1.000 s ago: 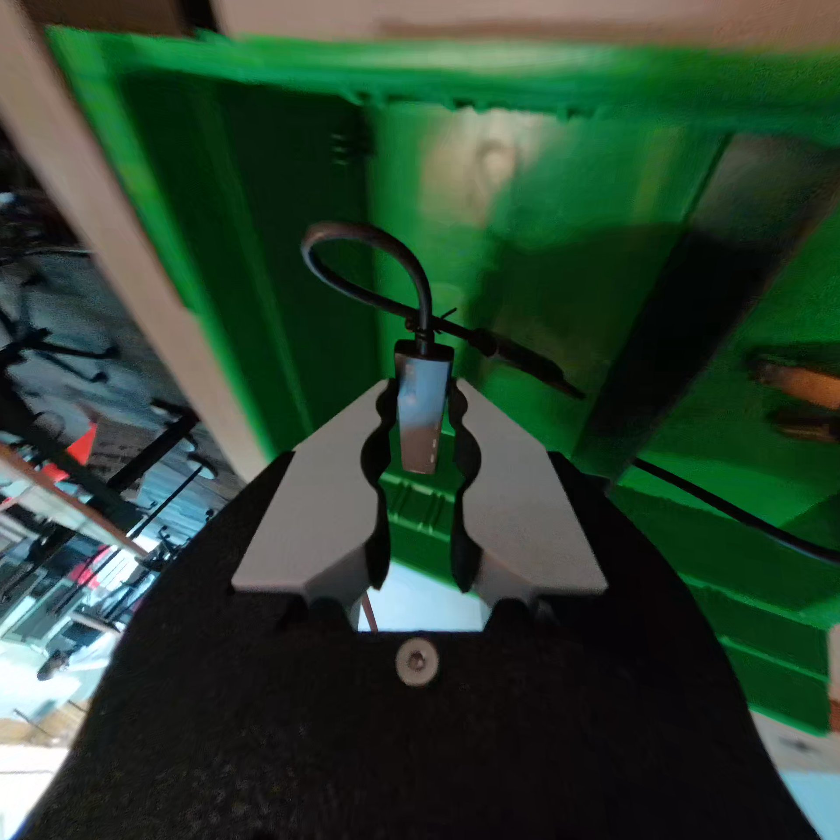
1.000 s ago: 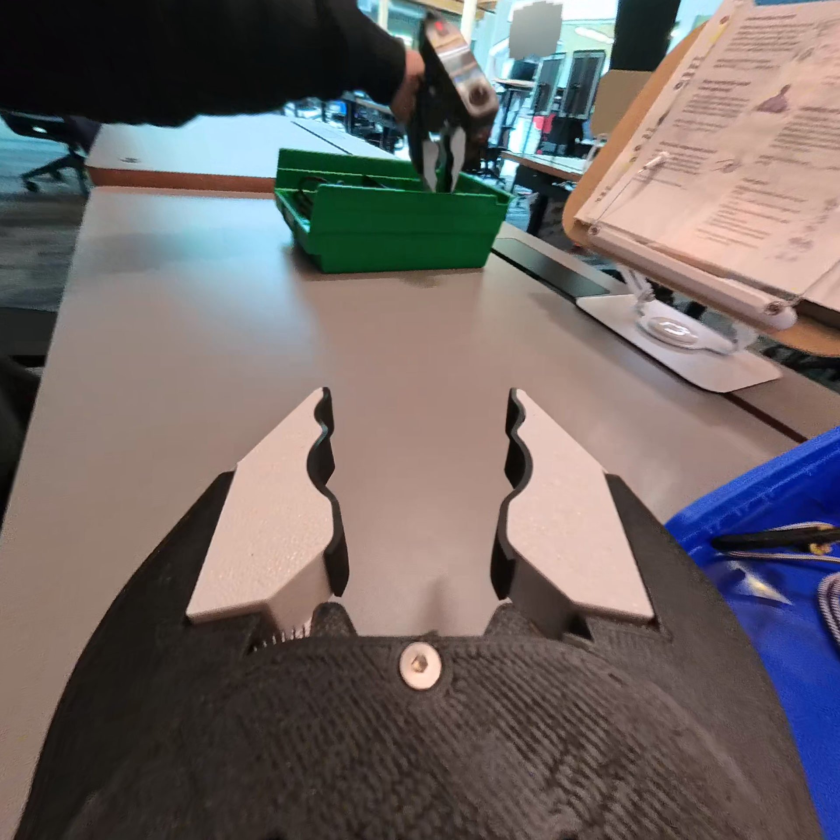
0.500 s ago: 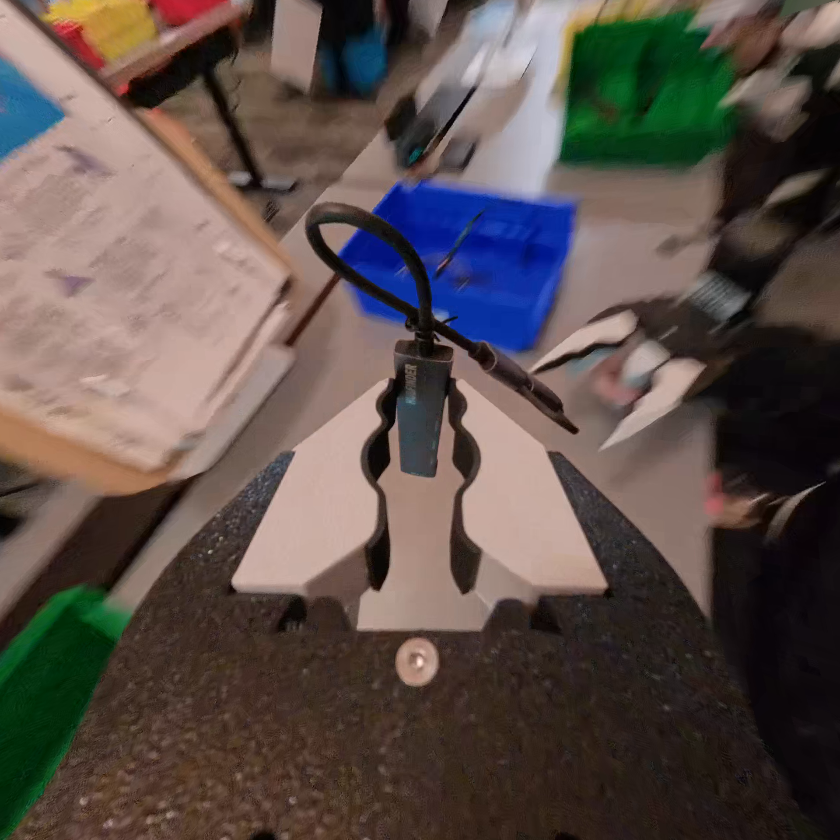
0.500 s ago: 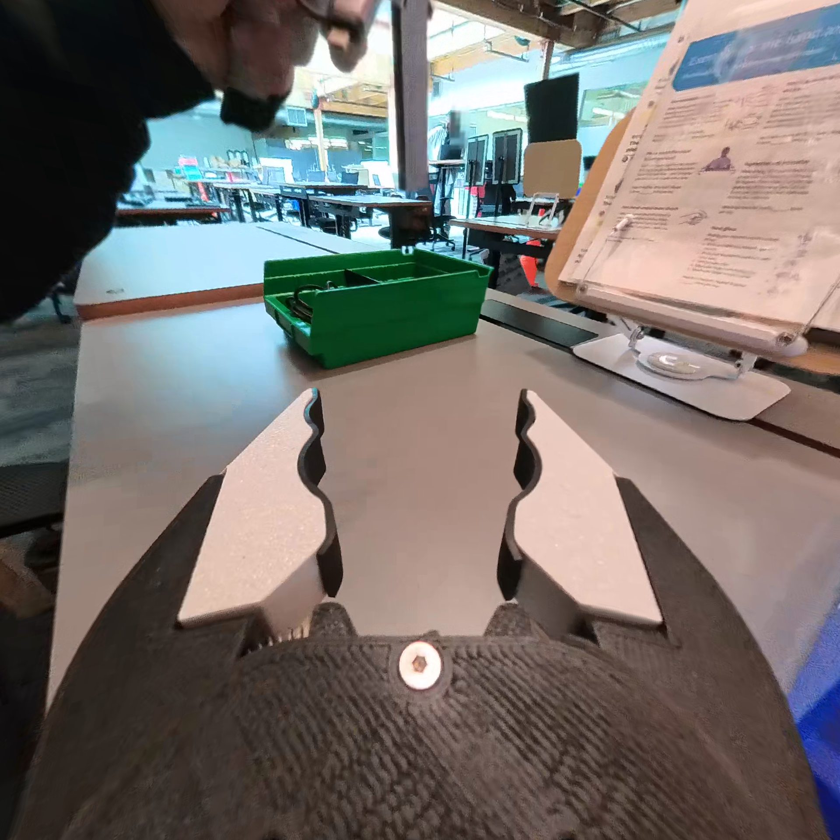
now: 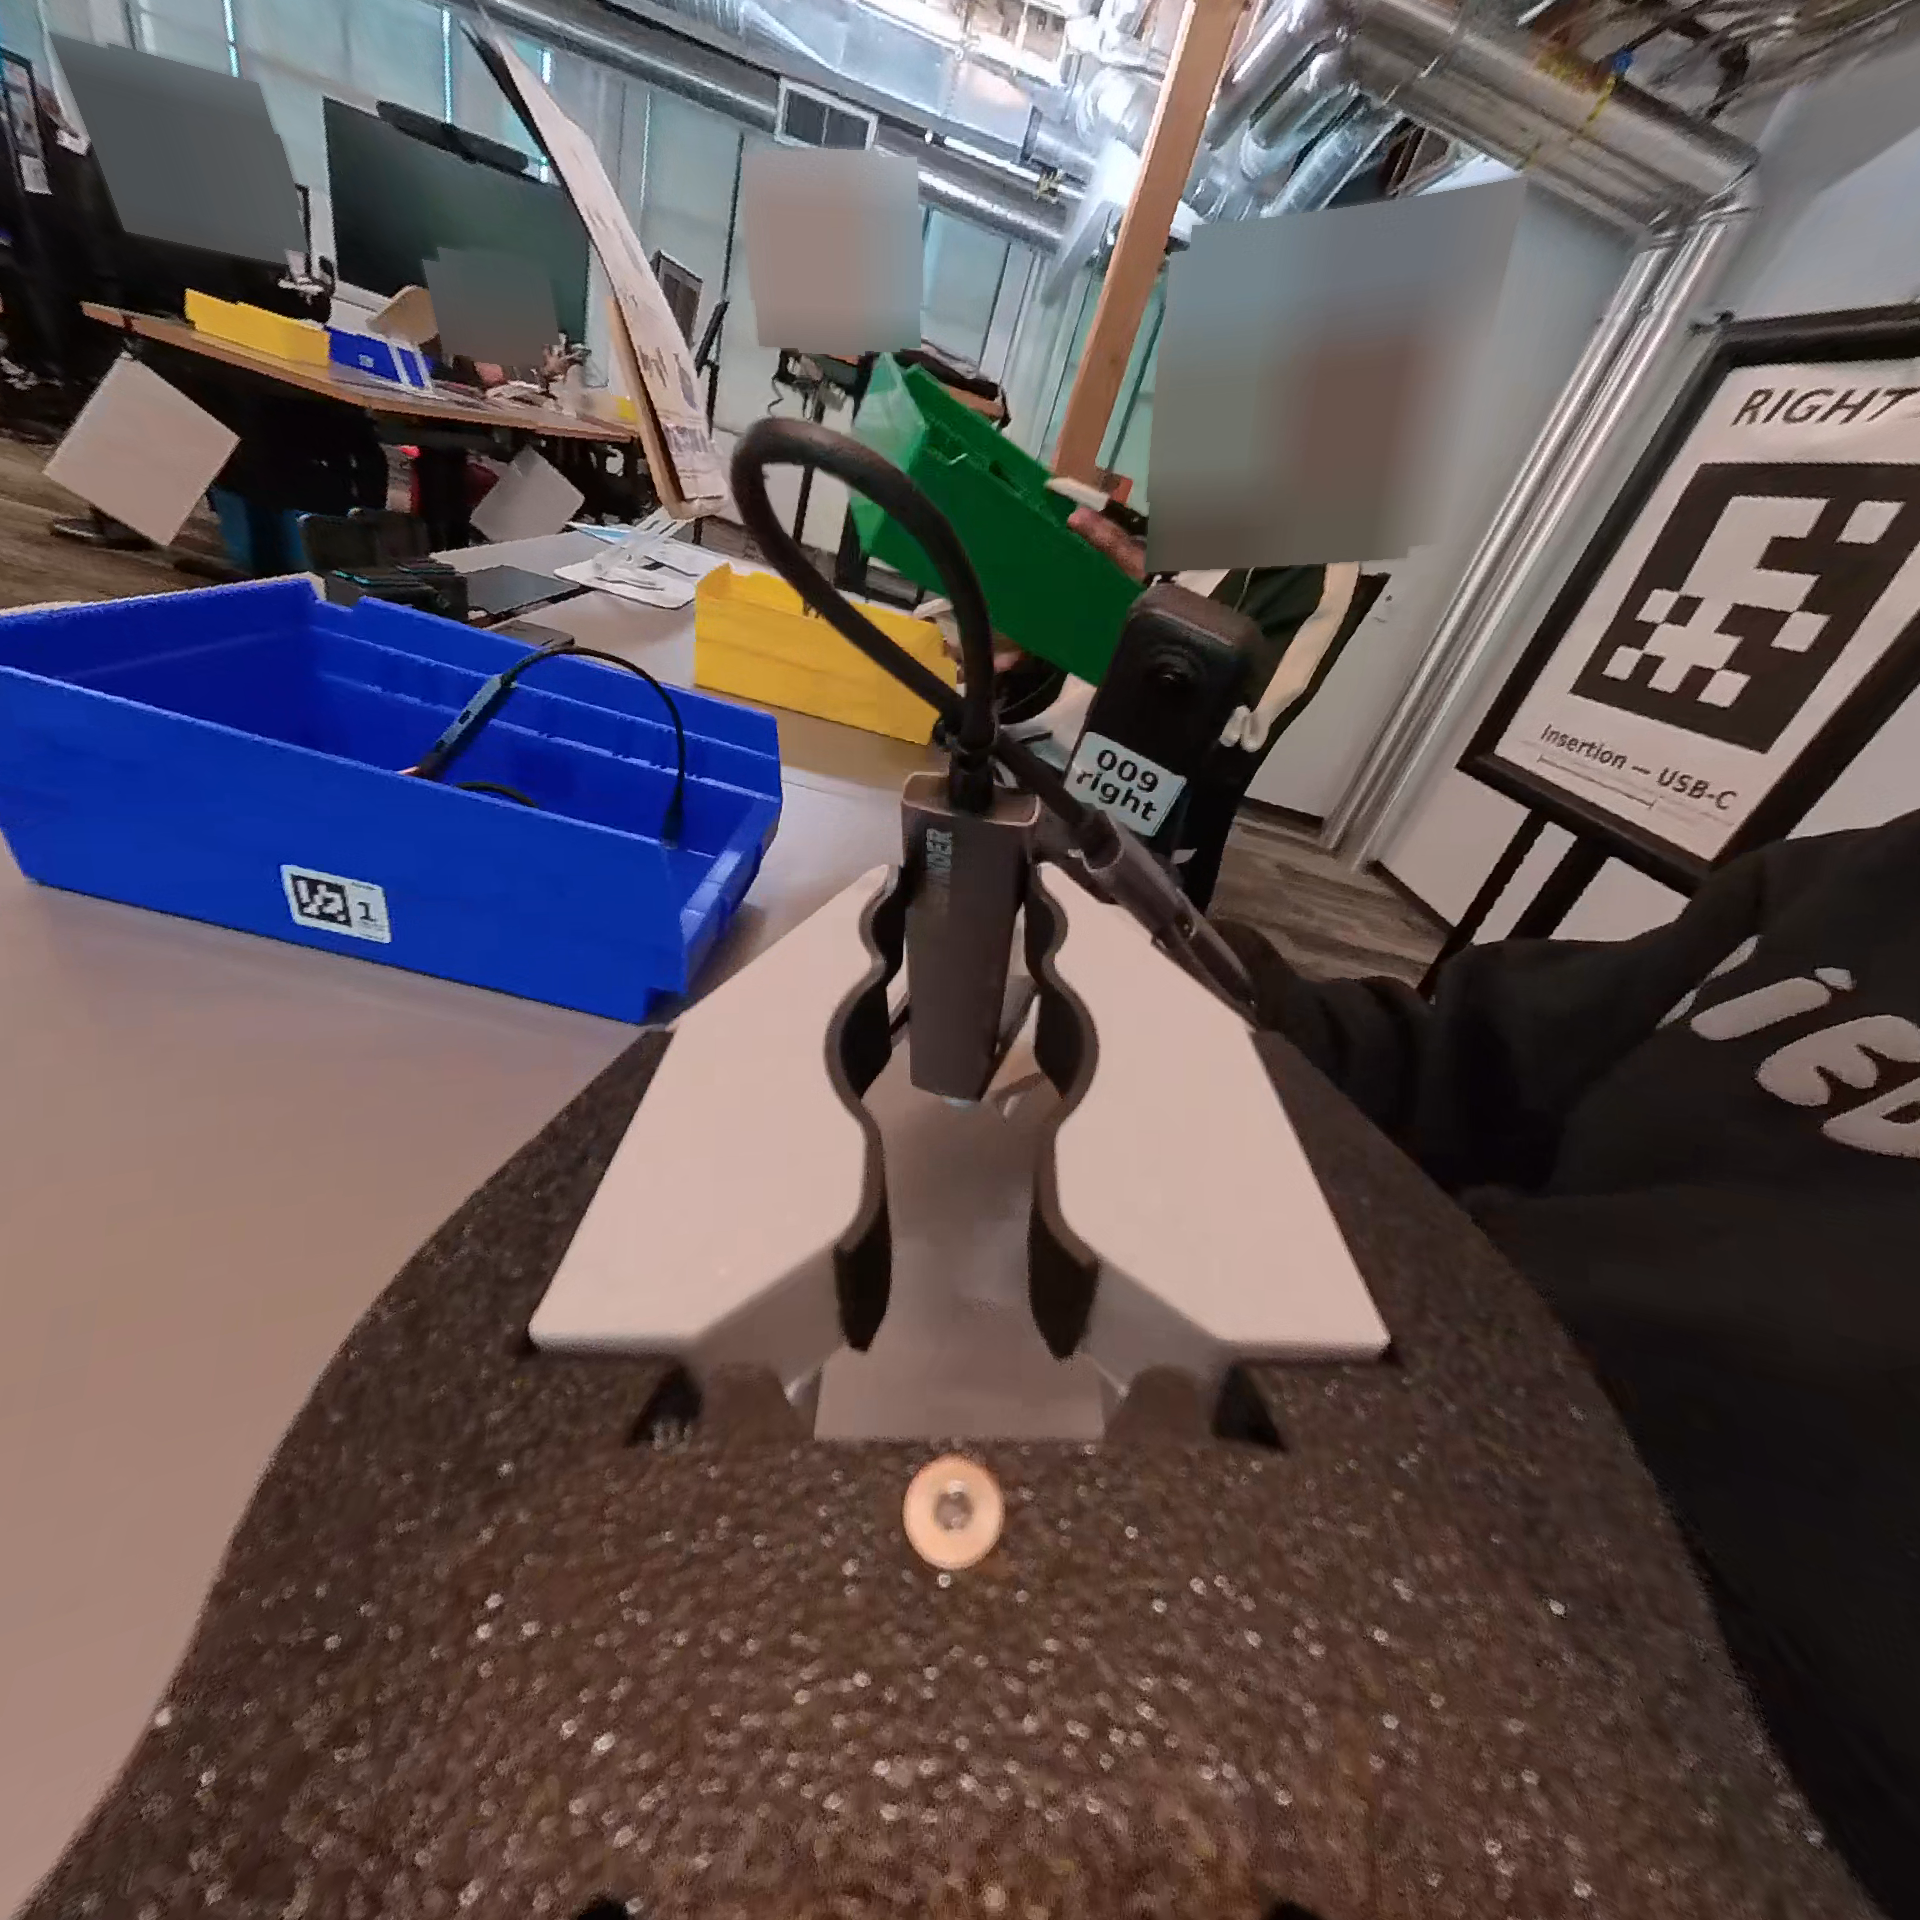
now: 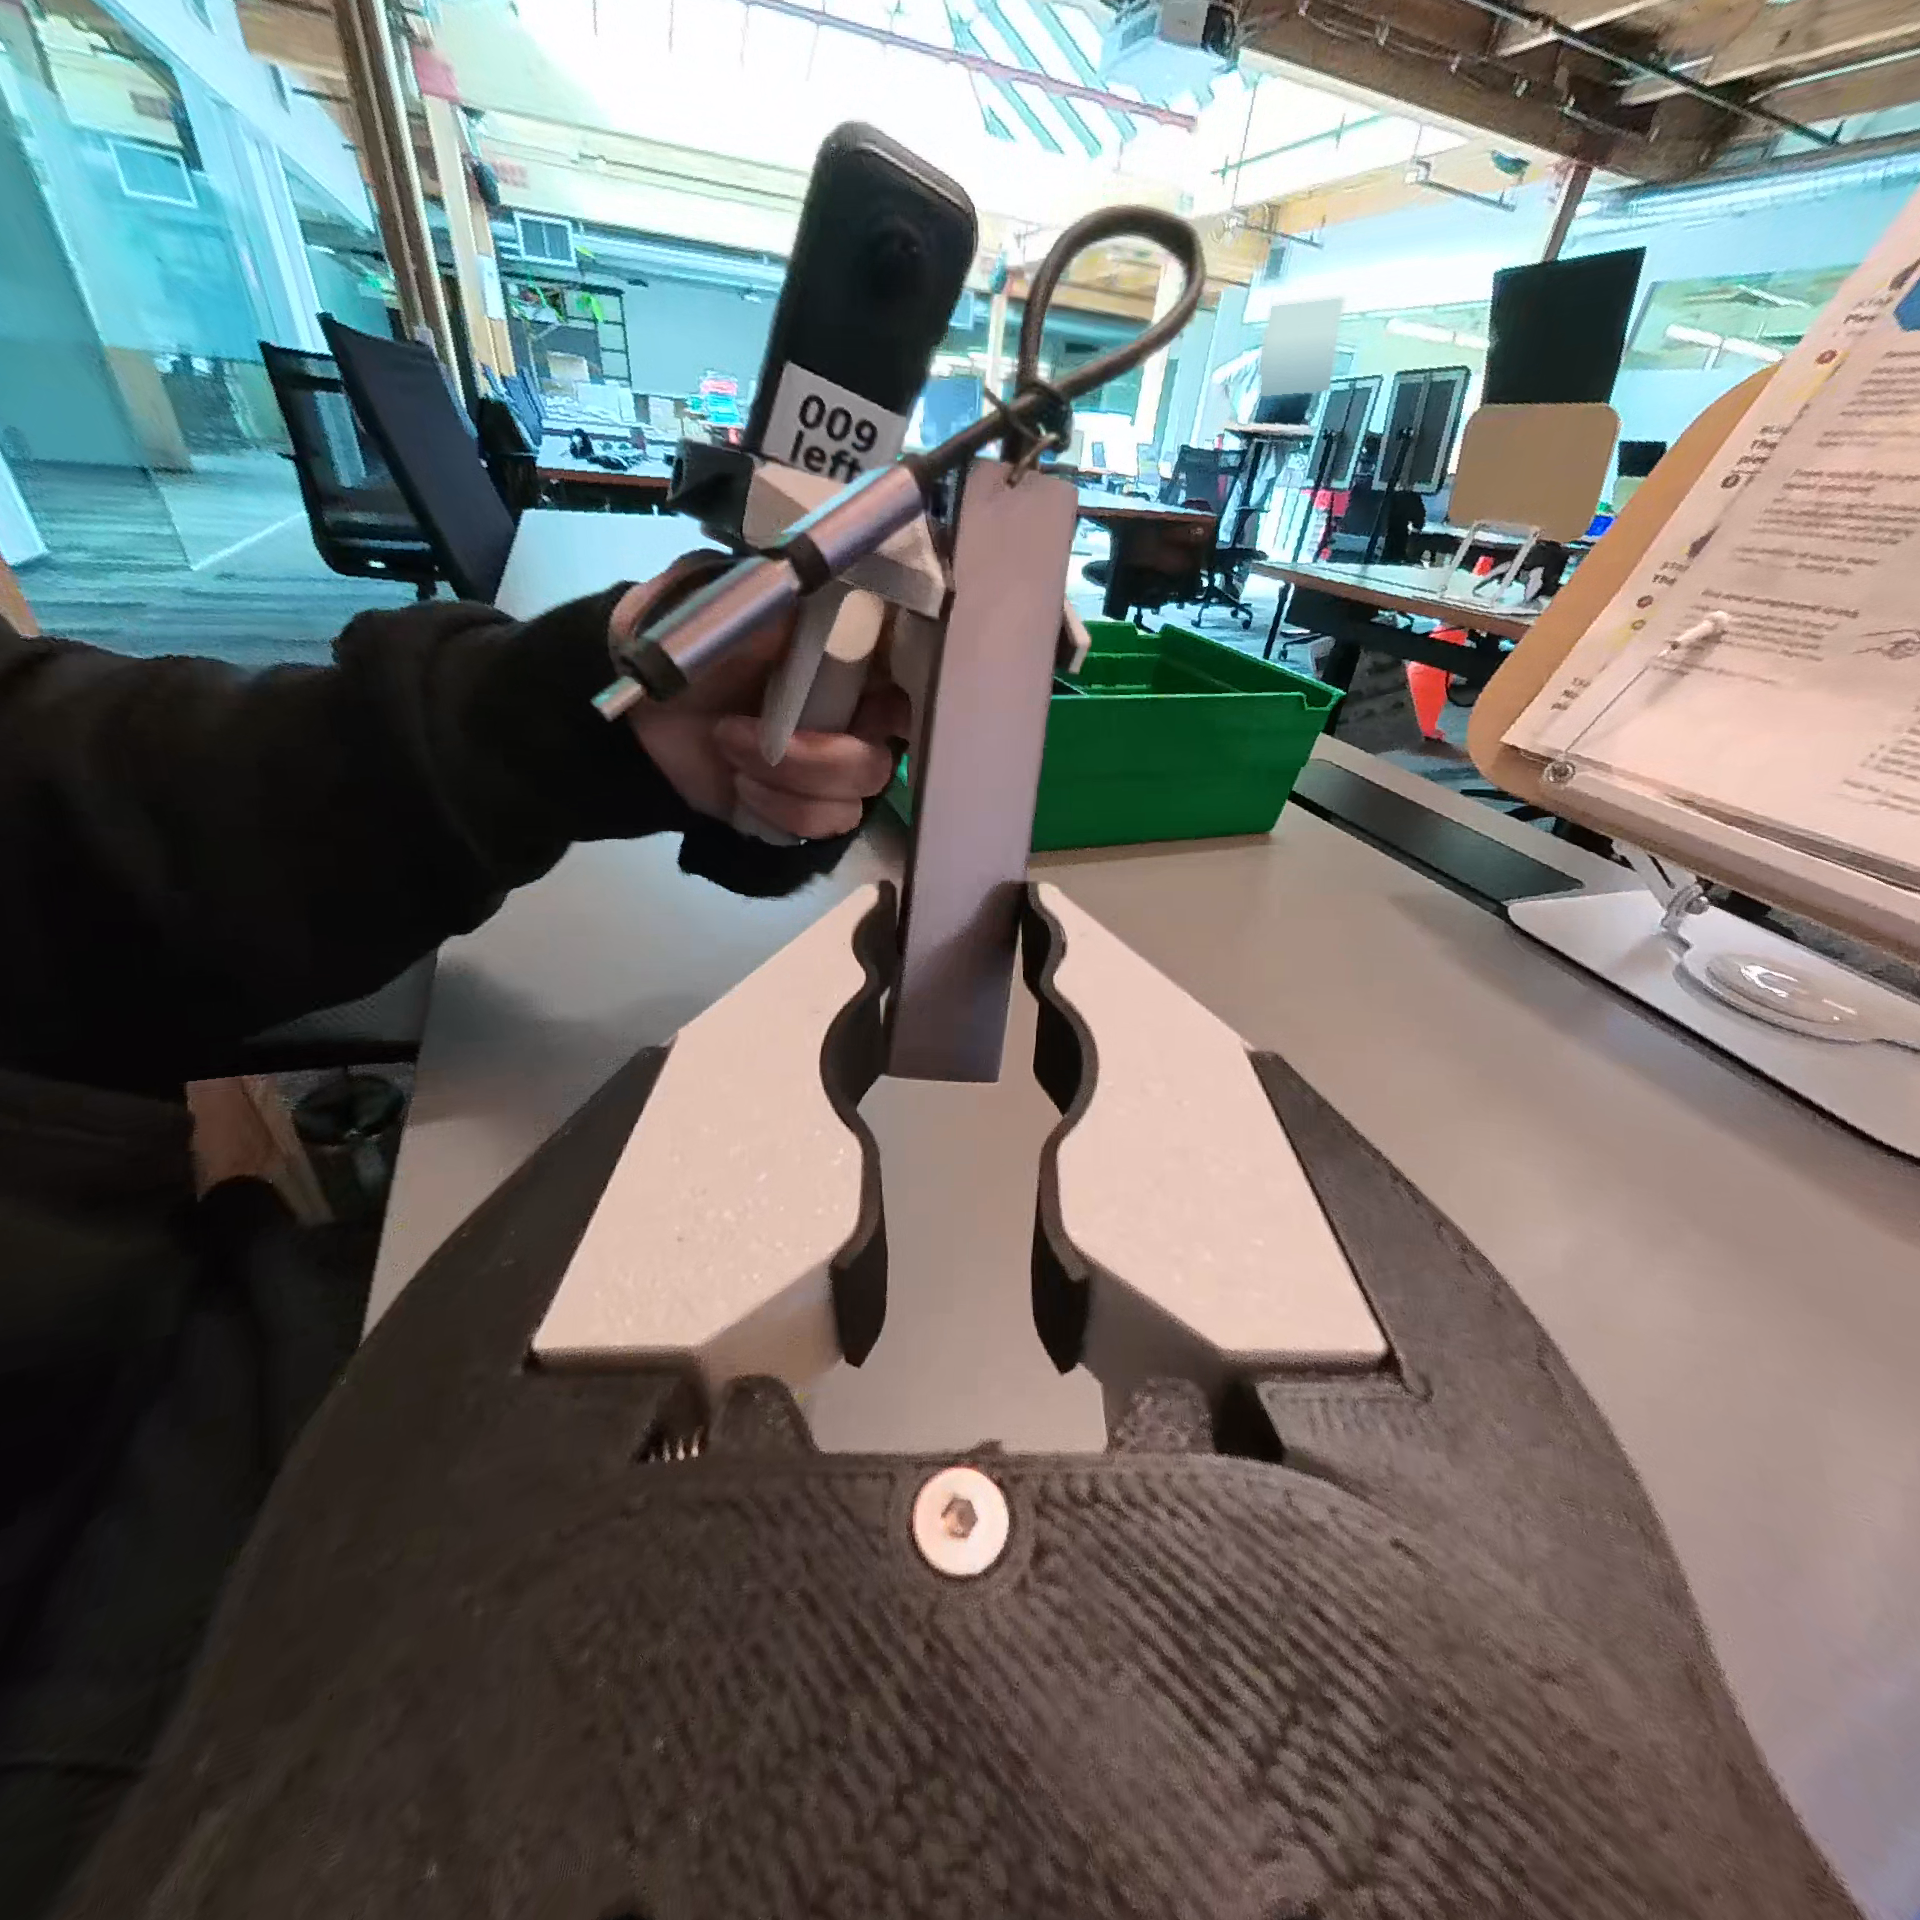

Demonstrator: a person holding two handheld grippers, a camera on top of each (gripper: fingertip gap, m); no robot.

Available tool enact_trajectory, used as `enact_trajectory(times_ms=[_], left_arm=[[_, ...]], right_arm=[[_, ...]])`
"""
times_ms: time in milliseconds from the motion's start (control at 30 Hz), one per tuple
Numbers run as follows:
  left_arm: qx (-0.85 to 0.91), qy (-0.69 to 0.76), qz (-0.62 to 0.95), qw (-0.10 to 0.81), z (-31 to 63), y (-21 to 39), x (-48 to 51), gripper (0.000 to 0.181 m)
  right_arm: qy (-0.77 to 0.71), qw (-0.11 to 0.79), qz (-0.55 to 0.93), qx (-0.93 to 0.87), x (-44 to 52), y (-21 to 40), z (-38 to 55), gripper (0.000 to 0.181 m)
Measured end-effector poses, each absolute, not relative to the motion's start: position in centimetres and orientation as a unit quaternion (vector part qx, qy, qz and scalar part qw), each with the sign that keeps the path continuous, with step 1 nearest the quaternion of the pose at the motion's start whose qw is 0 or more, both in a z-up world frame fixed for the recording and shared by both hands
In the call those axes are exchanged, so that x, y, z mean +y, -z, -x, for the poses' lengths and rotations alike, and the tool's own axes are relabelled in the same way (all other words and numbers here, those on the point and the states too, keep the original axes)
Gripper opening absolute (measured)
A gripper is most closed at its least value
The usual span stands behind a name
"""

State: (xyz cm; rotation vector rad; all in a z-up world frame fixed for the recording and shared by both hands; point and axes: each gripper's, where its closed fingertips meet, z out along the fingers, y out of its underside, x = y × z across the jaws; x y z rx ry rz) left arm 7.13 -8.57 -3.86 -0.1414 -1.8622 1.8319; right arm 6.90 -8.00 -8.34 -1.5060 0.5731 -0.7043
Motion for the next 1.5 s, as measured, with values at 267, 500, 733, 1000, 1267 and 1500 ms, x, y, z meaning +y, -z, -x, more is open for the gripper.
enact_trajectory(times_ms=[267,500,733,1000,1267,1500], left_arm=[[-0.682,-0.699,0.012,0.215,-8.5,4.0,-9.5,0.022],[-0.719,-0.679,-0.014,0.144,-10.0,6.2,-9.1,0.035],[-0.741,-0.661,-0.018,0.118,-9.5,7.3,-10.3,0.046],[-0.702,-0.689,-0.036,0.176,-8.0,5.8,-11.9,0.02],[-0.756,-0.651,0.035,0.054,-7.3,7.1,-12.3,0.019],[-0.792,-0.605,0.057,-0.062,-9.7,7.3,-11.0,0.019]], right_arm=[[0.302,0.664,0.617,0.297,-9.2,8.4,-8.3,0.02],[0.315,0.649,0.596,0.353,-12.1,9.4,-9.6,0.02],[0.213,0.754,0.504,0.364,-10.6,8.6,-9.5,0.02],[0.144,0.802,0.478,0.327,-9.3,7.5,-8.3,0.02],[0.198,0.766,0.528,0.309,-9.1,8.7,-8.5,0.02],[0.292,0.661,0.627,0.29,-13.5,10.5,-8.0,0.092]])
